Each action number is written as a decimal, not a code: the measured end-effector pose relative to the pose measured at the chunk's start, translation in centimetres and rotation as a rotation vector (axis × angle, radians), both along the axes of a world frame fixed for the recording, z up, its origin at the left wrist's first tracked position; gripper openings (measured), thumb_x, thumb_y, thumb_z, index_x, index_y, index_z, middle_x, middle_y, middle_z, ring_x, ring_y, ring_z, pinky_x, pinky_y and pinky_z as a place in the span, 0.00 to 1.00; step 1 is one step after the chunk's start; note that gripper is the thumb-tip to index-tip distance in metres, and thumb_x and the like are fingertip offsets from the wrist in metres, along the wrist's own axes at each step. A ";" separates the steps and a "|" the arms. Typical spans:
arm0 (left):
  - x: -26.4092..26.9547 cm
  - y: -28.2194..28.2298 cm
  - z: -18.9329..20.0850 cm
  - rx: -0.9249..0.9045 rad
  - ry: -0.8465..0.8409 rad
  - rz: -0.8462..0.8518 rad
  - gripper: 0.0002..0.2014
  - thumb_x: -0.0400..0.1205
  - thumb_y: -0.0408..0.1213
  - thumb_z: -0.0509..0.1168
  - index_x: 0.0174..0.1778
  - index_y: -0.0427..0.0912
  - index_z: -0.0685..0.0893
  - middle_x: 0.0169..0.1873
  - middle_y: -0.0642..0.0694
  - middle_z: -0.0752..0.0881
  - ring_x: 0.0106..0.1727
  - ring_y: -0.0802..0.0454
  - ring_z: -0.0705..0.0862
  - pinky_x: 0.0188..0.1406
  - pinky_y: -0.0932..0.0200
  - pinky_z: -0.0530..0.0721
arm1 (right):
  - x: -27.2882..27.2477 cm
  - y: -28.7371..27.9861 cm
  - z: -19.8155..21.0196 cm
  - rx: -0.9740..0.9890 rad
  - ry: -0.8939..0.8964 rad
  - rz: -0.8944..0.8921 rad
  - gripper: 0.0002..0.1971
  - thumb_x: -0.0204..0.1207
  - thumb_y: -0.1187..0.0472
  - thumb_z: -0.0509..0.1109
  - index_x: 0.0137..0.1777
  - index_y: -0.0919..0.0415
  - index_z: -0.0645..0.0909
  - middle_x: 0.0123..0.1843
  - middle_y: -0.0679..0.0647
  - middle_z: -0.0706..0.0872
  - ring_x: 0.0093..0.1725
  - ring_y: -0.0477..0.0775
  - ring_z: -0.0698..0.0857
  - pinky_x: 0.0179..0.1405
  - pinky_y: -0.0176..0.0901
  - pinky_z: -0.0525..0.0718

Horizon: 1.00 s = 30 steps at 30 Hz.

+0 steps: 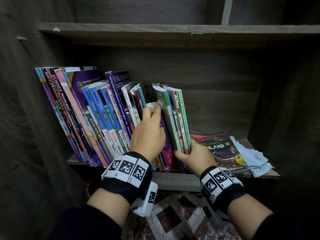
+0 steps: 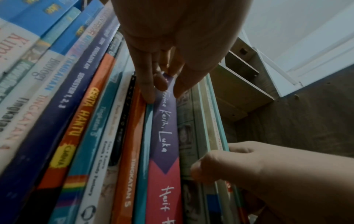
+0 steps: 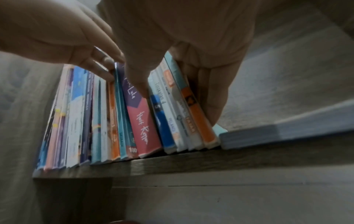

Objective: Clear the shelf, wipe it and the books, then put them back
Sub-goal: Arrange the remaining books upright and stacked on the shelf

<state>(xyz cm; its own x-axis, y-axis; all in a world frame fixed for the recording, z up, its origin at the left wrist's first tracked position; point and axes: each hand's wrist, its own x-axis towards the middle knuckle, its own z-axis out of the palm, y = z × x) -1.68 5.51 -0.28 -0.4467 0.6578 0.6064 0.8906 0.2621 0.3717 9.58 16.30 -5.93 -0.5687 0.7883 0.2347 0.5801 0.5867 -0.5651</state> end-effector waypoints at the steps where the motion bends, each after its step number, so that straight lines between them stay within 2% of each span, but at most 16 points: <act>1: 0.2 0.1 0.0 -0.001 0.019 0.032 0.30 0.83 0.35 0.62 0.81 0.43 0.61 0.68 0.48 0.66 0.38 0.55 0.77 0.31 0.62 0.76 | 0.1 0.0 0.0 -0.009 0.008 -0.007 0.31 0.73 0.41 0.70 0.74 0.49 0.71 0.54 0.50 0.88 0.53 0.54 0.86 0.51 0.43 0.84; 3: 0.7 0.3 0.1 -0.003 0.045 0.095 0.25 0.84 0.36 0.61 0.78 0.42 0.66 0.66 0.46 0.67 0.46 0.49 0.80 0.39 0.55 0.83 | 0.2 0.0 -0.1 -0.014 0.018 -0.016 0.29 0.73 0.42 0.70 0.72 0.48 0.72 0.54 0.51 0.88 0.53 0.55 0.86 0.51 0.42 0.84; 5: 1.2 0.5 0.4 0.000 0.049 0.132 0.21 0.83 0.34 0.59 0.73 0.41 0.71 0.64 0.44 0.68 0.48 0.46 0.81 0.40 0.52 0.82 | 0.3 -0.1 -0.1 -0.003 0.022 -0.018 0.28 0.73 0.41 0.69 0.72 0.48 0.72 0.54 0.51 0.88 0.53 0.56 0.85 0.51 0.43 0.83; 8: 1.9 0.5 0.6 -0.048 0.072 0.179 0.22 0.81 0.34 0.58 0.72 0.43 0.68 0.64 0.42 0.70 0.46 0.43 0.81 0.32 0.52 0.74 | 0.3 -0.2 -0.3 0.008 0.019 -0.009 0.31 0.73 0.40 0.69 0.75 0.45 0.68 0.55 0.50 0.87 0.53 0.54 0.85 0.49 0.42 0.83; 11: 2.1 0.4 0.5 -0.084 0.124 0.217 0.21 0.81 0.37 0.57 0.71 0.44 0.67 0.67 0.41 0.71 0.41 0.42 0.82 0.30 0.54 0.68 | 0.3 -0.1 -0.5 -0.024 0.051 0.024 0.35 0.70 0.40 0.72 0.76 0.42 0.65 0.54 0.47 0.86 0.51 0.51 0.85 0.48 0.43 0.85; 15: 2.1 0.2 0.4 -0.048 0.153 0.187 0.15 0.83 0.39 0.58 0.66 0.44 0.69 0.61 0.41 0.77 0.36 0.39 0.83 0.28 0.54 0.69 | 0.3 0.4 -0.8 -0.061 0.034 0.078 0.43 0.66 0.42 0.77 0.79 0.40 0.59 0.47 0.43 0.84 0.48 0.49 0.86 0.47 0.43 0.86; 20: 1.6 0.0 0.9 -0.016 0.113 0.156 0.14 0.85 0.42 0.59 0.64 0.46 0.67 0.58 0.44 0.71 0.35 0.41 0.81 0.29 0.53 0.76 | 0.2 1.3 -1.2 -0.100 0.000 0.097 0.44 0.60 0.41 0.80 0.76 0.42 0.65 0.48 0.40 0.86 0.49 0.45 0.86 0.50 0.44 0.86; 25: 1.3 0.6 1.3 0.066 0.015 0.132 0.12 0.80 0.40 0.61 0.58 0.43 0.70 0.55 0.45 0.70 0.36 0.43 0.81 0.31 0.50 0.81 | -0.2 1.8 -1.3 -0.143 -0.064 0.086 0.35 0.58 0.44 0.82 0.65 0.47 0.73 0.47 0.42 0.87 0.47 0.46 0.86 0.50 0.46 0.86; 28: 1.6 0.4 1.2 0.122 -0.062 0.102 0.15 0.78 0.40 0.64 0.59 0.44 0.72 0.55 0.48 0.70 0.38 0.46 0.79 0.33 0.53 0.76 | -0.4 2.2 -1.2 -0.176 -0.080 0.093 0.28 0.57 0.48 0.81 0.58 0.46 0.77 0.45 0.43 0.88 0.46 0.48 0.87 0.52 0.46 0.86; 30: 2.0 0.0 0.9 0.116 -0.058 0.106 0.17 0.77 0.42 0.65 0.60 0.44 0.72 0.54 0.49 0.68 0.37 0.47 0.79 0.33 0.54 0.75 | -0.3 2.5 -0.9 -0.193 -0.094 0.097 0.23 0.58 0.51 0.81 0.53 0.47 0.79 0.40 0.43 0.87 0.43 0.47 0.87 0.46 0.42 0.85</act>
<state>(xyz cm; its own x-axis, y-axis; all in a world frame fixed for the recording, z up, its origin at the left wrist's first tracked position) 0.30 5.52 0.66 -0.5459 0.5323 0.6470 0.8367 0.3054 0.4547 9.28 18.77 -6.81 -0.6565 0.7539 0.0274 0.5817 0.5290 -0.6179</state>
